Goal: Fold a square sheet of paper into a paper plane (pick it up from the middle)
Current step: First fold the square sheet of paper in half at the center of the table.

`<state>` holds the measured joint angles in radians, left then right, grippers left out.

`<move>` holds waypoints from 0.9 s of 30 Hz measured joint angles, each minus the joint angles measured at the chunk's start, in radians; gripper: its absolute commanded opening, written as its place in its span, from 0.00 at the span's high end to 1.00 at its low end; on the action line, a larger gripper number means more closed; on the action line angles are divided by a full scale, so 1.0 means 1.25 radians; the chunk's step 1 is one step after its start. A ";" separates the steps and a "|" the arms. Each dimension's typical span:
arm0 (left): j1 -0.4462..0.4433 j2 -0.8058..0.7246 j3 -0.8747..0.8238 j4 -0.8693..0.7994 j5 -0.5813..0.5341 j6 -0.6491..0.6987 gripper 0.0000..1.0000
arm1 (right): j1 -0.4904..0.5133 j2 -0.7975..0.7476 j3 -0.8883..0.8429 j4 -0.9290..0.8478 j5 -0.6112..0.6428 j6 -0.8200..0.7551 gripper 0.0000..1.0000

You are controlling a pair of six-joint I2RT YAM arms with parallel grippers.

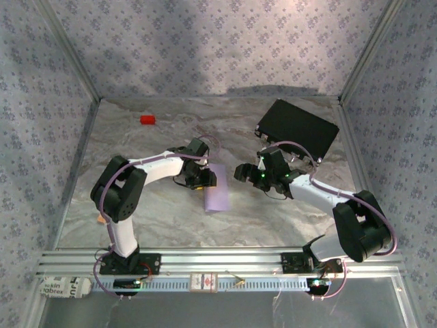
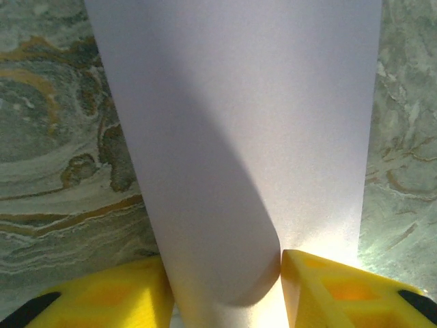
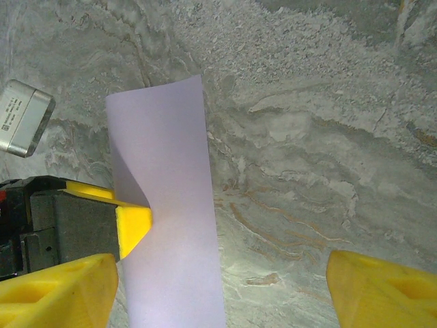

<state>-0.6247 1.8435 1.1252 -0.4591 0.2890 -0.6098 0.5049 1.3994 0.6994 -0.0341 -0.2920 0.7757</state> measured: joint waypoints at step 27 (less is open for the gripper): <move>0.000 0.000 0.000 -0.007 -0.020 -0.004 0.58 | 0.001 0.000 0.000 0.000 0.006 -0.003 0.18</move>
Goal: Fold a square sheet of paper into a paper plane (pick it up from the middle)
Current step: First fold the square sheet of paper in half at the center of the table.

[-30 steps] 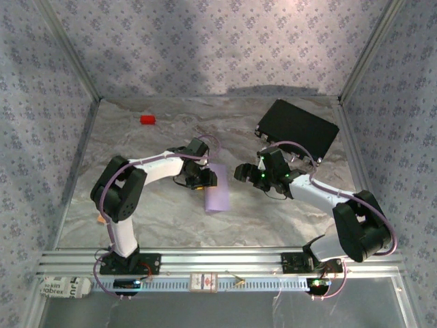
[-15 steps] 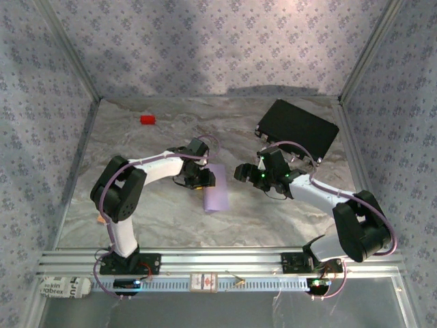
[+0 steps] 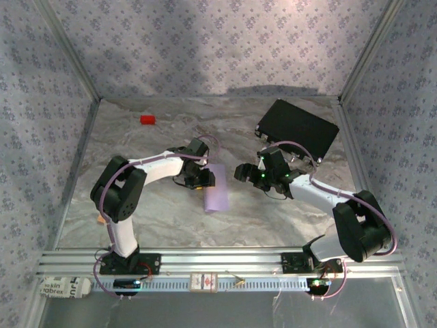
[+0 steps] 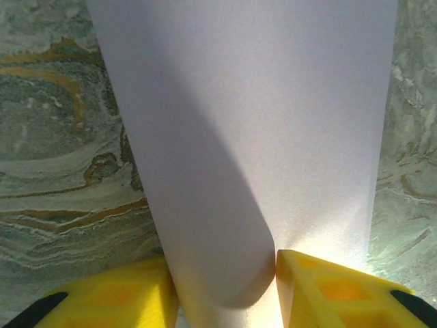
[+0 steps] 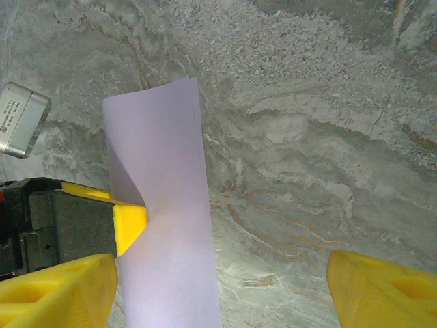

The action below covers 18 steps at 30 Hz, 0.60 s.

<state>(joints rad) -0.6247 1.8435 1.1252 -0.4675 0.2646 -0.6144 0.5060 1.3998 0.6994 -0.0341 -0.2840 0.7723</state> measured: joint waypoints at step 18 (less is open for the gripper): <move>-0.001 0.027 0.040 -0.044 -0.003 0.005 0.56 | 0.003 0.000 0.000 0.000 0.000 0.000 0.18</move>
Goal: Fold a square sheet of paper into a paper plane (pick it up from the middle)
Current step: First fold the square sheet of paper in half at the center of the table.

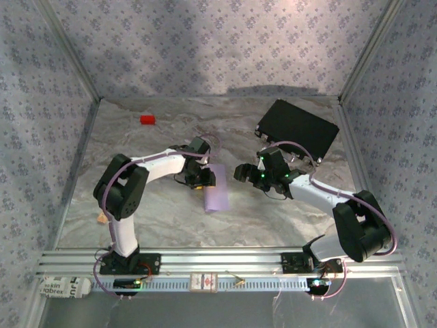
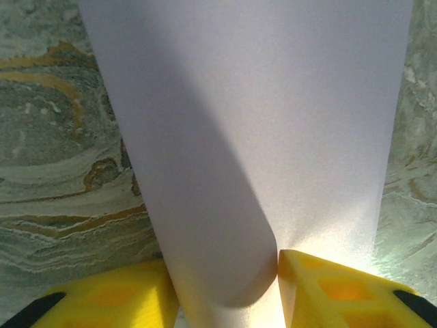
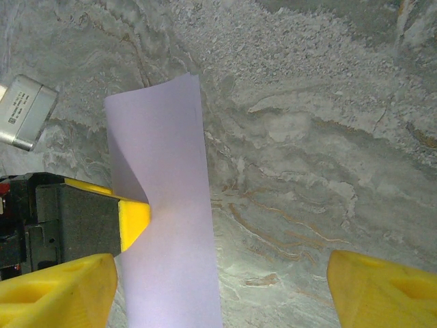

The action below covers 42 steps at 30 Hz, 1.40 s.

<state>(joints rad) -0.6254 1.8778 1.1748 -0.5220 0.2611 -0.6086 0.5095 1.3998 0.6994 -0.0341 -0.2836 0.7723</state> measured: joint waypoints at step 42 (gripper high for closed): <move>-0.013 0.009 0.017 -0.020 -0.022 0.026 0.57 | 0.068 0.185 0.048 0.093 -0.098 -0.002 0.82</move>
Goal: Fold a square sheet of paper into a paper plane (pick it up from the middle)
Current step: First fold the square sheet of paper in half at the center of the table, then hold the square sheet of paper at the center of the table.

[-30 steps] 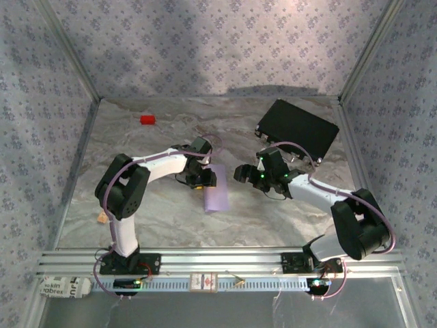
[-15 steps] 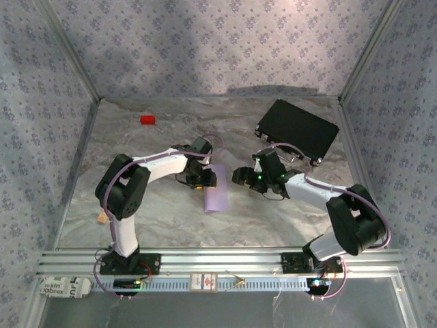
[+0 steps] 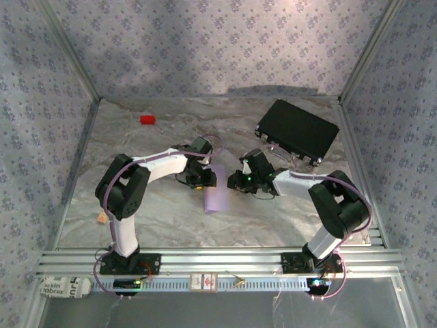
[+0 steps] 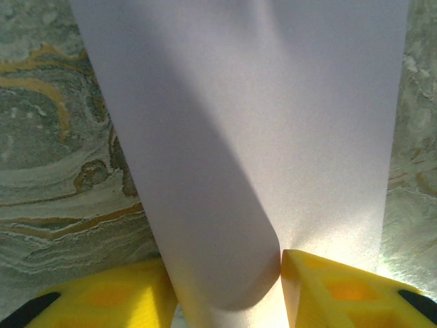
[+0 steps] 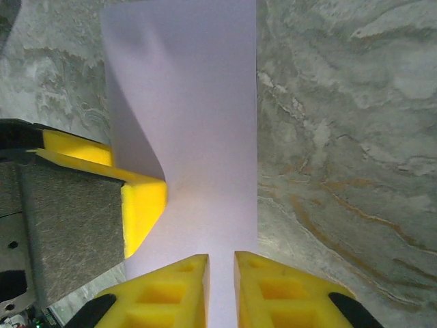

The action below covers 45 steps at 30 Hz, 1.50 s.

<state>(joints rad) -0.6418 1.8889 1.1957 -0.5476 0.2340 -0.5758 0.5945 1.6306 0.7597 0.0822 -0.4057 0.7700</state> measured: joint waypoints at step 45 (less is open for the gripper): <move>-0.005 0.003 0.002 -0.001 -0.014 0.009 0.53 | -0.021 -0.049 -0.018 0.008 0.027 0.009 0.85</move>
<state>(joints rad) -0.6483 1.8927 1.1976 -0.5488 0.2165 -0.5648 0.5678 1.5688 0.7376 0.0917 -0.3721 0.7815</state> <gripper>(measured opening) 0.466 0.181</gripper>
